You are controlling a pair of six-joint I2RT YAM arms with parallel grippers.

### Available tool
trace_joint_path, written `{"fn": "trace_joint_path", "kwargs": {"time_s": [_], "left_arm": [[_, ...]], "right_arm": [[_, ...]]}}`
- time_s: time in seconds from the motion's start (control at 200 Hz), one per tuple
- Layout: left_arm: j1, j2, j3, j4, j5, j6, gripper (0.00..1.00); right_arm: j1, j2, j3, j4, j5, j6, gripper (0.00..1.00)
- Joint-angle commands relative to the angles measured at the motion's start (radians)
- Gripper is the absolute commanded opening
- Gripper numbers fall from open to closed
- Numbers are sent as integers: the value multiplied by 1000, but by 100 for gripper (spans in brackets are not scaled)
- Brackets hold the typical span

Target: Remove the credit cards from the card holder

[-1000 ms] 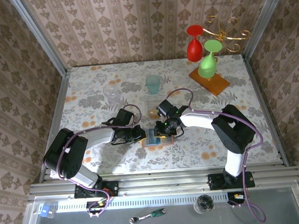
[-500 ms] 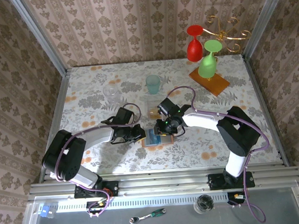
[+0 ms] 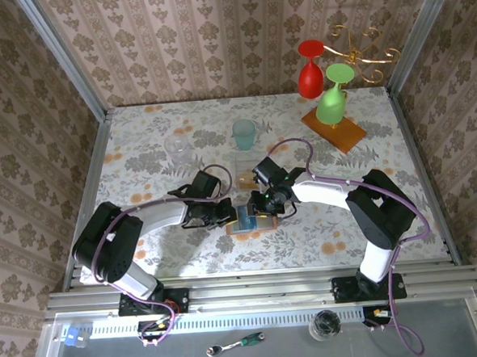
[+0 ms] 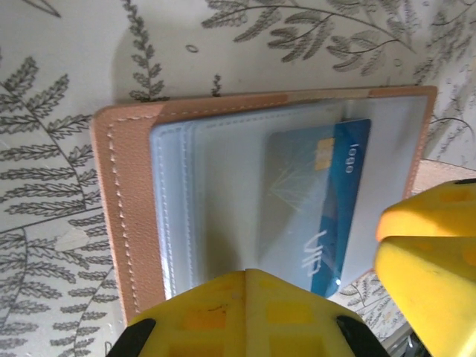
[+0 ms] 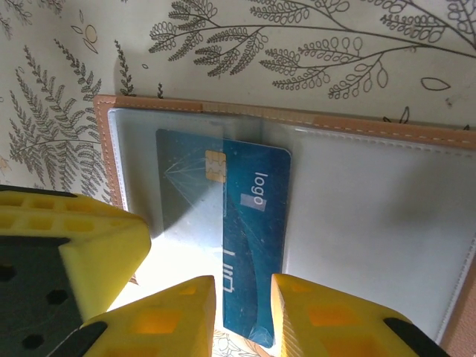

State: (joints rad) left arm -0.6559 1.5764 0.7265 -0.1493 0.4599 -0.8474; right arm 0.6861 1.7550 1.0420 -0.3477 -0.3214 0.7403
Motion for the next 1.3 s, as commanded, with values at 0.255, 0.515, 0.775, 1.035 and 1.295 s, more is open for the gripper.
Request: {"fn": "trace_joint_path", "kwargs": {"time_s": [0.255,0.515,0.775,1.035,1.295], "left_arm": [[-4,33,18,-8,-12,20,0],[-4,22,33,-24,-10,22,0],[-8,7,56,-27,-1,18,3],[-10,34,45,-10,3,19,1],[-9,61,34,-19,-4,28,0]], "right_arm": [[-19,6,-39,26,-30,15,29],[-31,25,-74,93,-73,40,30],[-38,28,-89,122,-90,49,29],[-40,22,-91,131,-96,54,28],[-43,27,-86,141,-110,57,28]]}}
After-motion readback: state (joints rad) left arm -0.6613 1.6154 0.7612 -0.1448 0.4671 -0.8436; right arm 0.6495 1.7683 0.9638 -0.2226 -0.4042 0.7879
